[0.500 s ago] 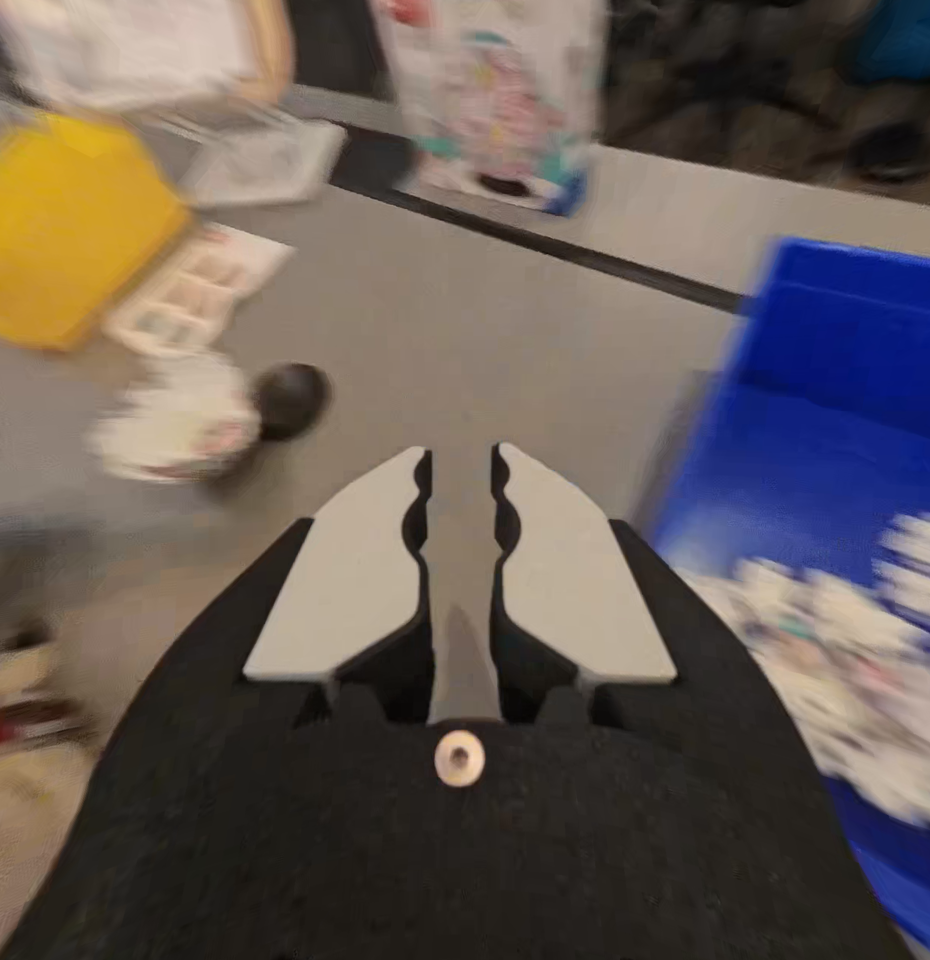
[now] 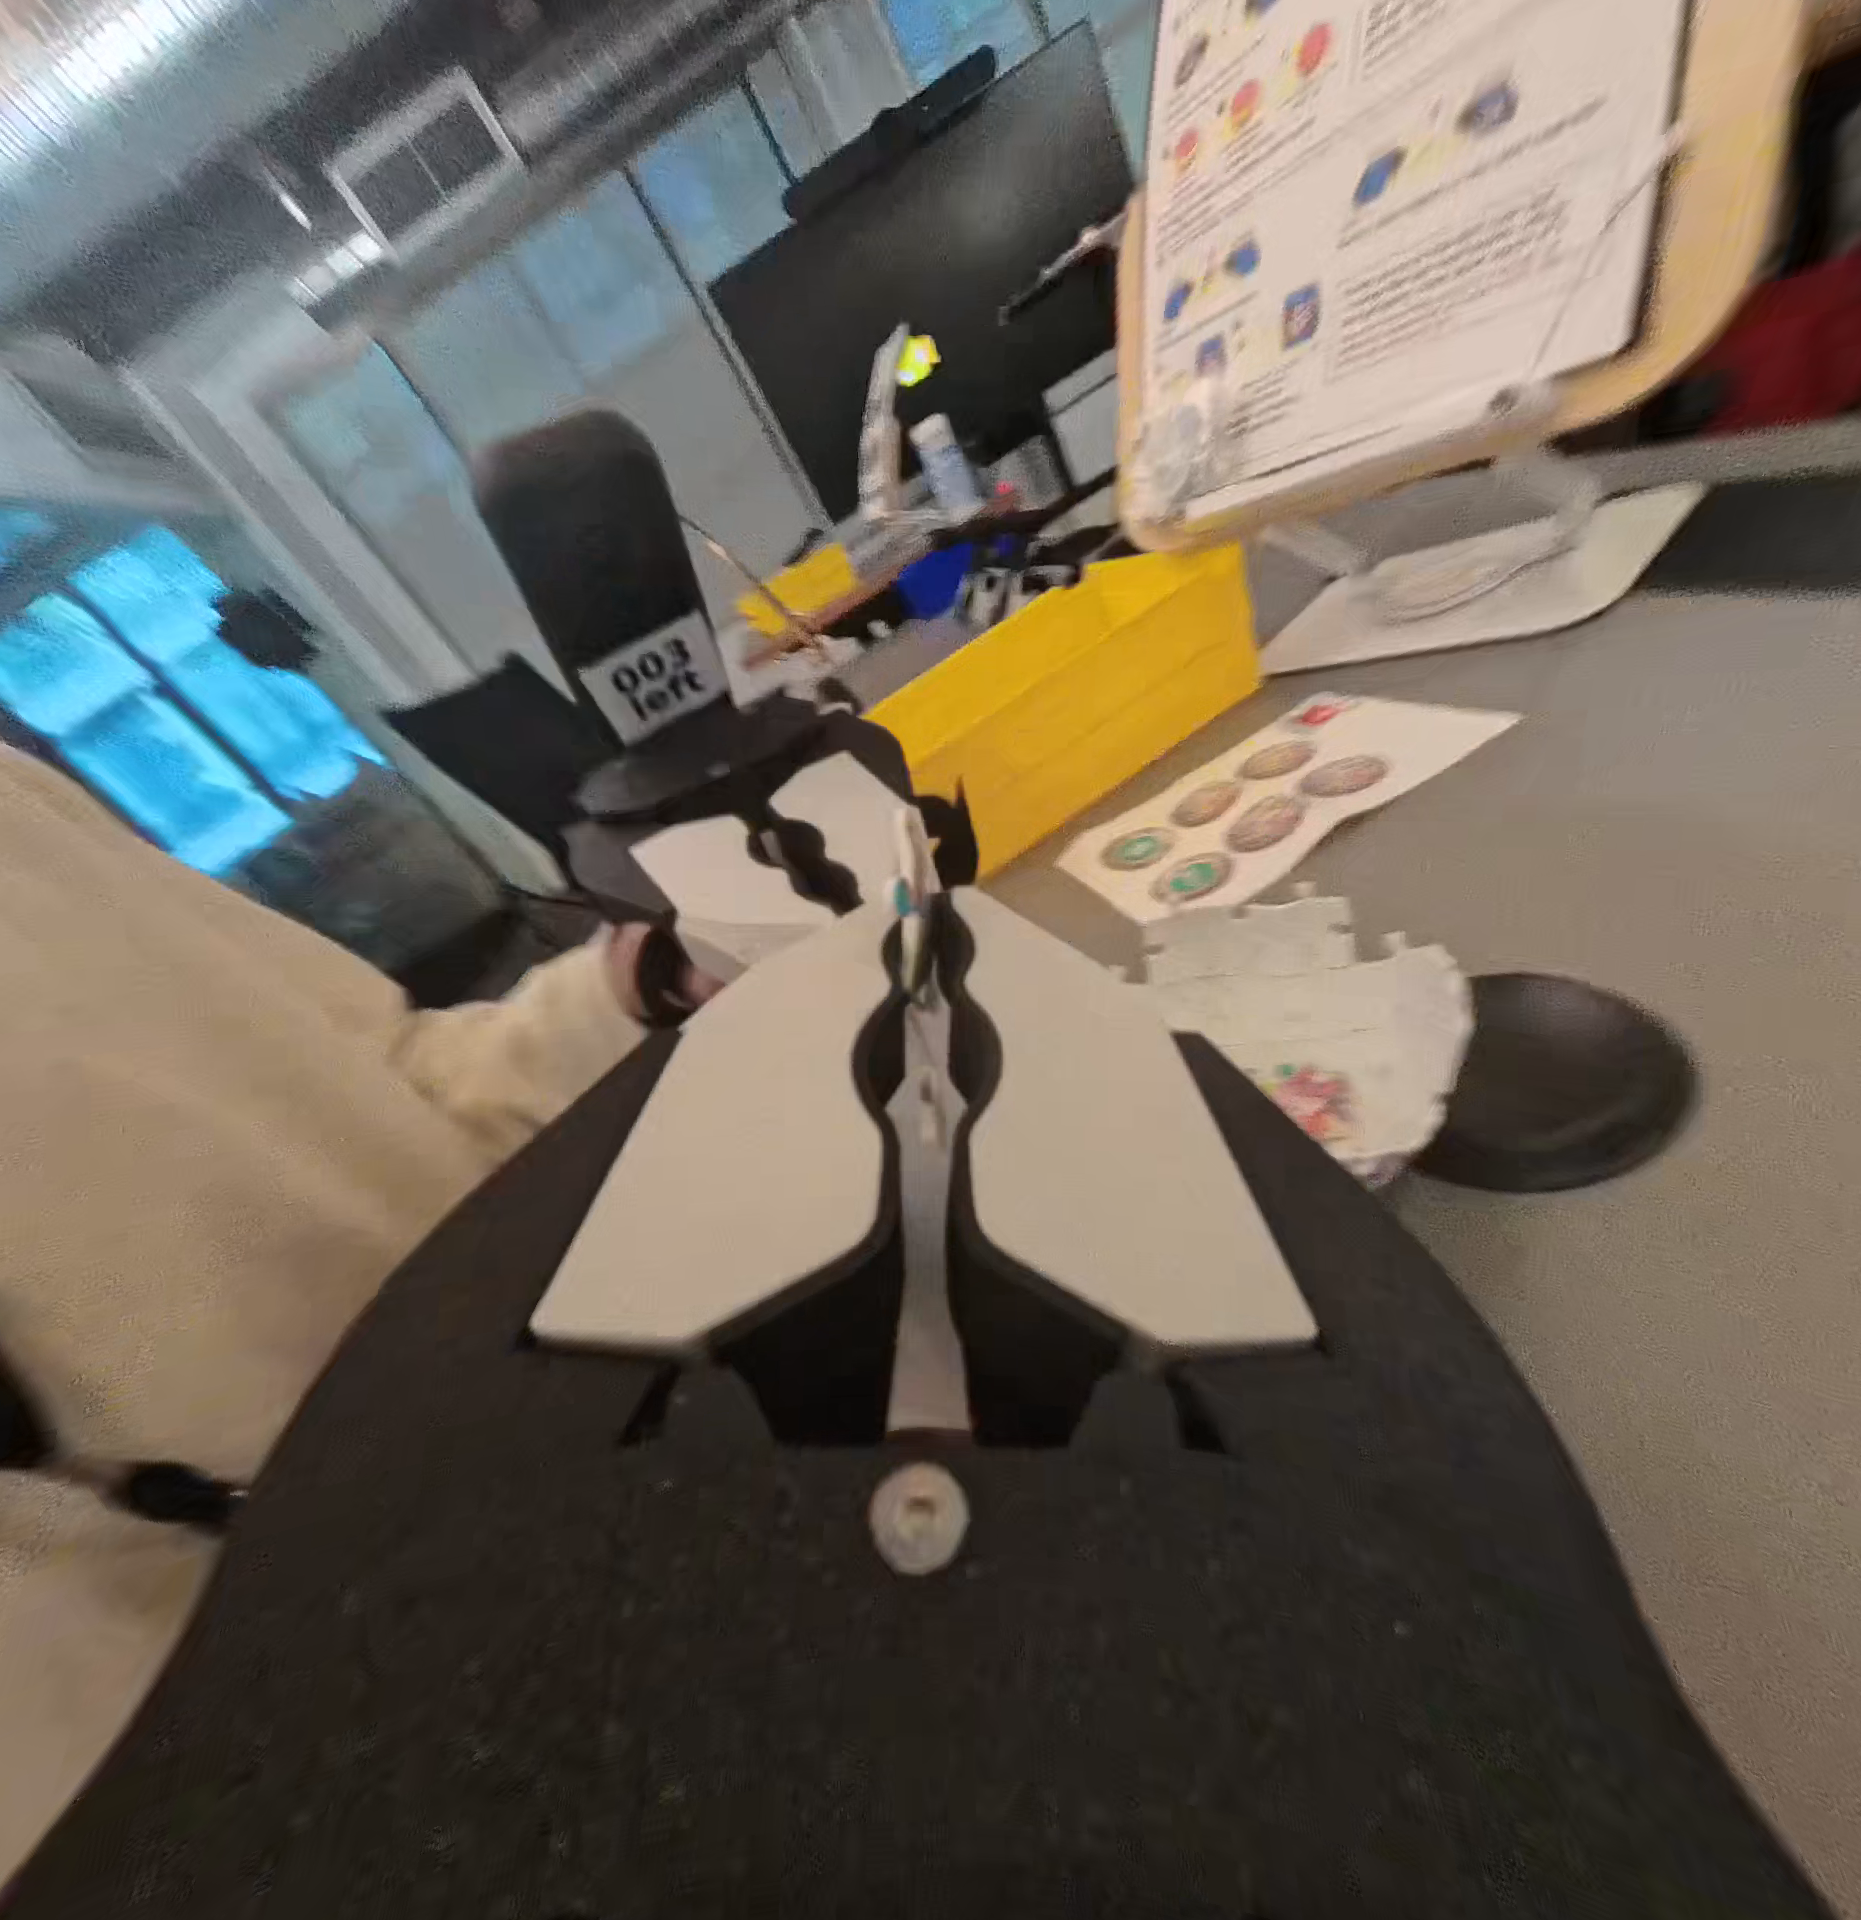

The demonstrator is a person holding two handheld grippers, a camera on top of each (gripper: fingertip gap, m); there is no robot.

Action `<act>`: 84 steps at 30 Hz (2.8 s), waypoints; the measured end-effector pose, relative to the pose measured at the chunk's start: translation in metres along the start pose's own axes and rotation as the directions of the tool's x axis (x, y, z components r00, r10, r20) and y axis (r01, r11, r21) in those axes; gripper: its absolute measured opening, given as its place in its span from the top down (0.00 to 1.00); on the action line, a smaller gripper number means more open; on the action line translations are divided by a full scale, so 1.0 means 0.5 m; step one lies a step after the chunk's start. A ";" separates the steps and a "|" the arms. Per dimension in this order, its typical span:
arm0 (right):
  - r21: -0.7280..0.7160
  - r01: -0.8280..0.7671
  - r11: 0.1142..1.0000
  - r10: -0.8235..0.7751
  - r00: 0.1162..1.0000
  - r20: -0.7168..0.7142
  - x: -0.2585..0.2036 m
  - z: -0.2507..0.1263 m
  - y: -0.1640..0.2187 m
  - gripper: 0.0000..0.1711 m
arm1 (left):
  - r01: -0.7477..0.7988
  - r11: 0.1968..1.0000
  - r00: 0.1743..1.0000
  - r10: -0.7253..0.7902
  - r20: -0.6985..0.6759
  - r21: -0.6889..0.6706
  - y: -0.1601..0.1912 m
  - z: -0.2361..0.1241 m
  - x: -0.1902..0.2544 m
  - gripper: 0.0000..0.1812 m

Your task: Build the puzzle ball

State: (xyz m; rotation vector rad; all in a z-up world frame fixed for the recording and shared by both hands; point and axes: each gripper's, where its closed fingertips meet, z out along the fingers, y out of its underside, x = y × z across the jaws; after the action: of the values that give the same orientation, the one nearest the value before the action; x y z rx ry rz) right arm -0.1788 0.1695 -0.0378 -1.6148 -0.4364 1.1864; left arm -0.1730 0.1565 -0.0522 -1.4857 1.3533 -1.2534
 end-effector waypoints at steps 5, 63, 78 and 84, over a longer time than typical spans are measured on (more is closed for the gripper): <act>-0.088 0.507 0.857 -0.512 0.824 -0.243 -0.002 -0.022 0.004 0.99 | 0.218 0.976 0.975 -0.219 -0.038 -0.032 0.007 0.022 0.009 0.99; -0.416 0.011 0.909 -0.328 0.632 -0.702 0.295 -0.255 -0.135 0.80 | 0.481 0.855 0.736 -0.274 0.619 -0.193 0.238 -0.169 -0.251 0.75; -0.887 0.225 0.404 -0.378 0.924 0.062 0.275 0.153 0.128 1.00 | 0.461 0.813 0.776 -0.176 0.605 -0.356 0.273 -0.155 -0.280 0.97; -0.842 0.216 0.495 -0.379 0.925 0.015 0.250 0.164 0.116 0.84 | 0.455 0.816 0.775 -0.166 0.609 -0.356 0.274 -0.156 -0.282 0.97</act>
State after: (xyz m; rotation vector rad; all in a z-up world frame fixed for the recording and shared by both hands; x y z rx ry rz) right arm -0.2089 0.2841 -0.1459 -2.2976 -1.2697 0.5276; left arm -0.2765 0.2804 -0.1887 -2.3059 1.0681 -0.5663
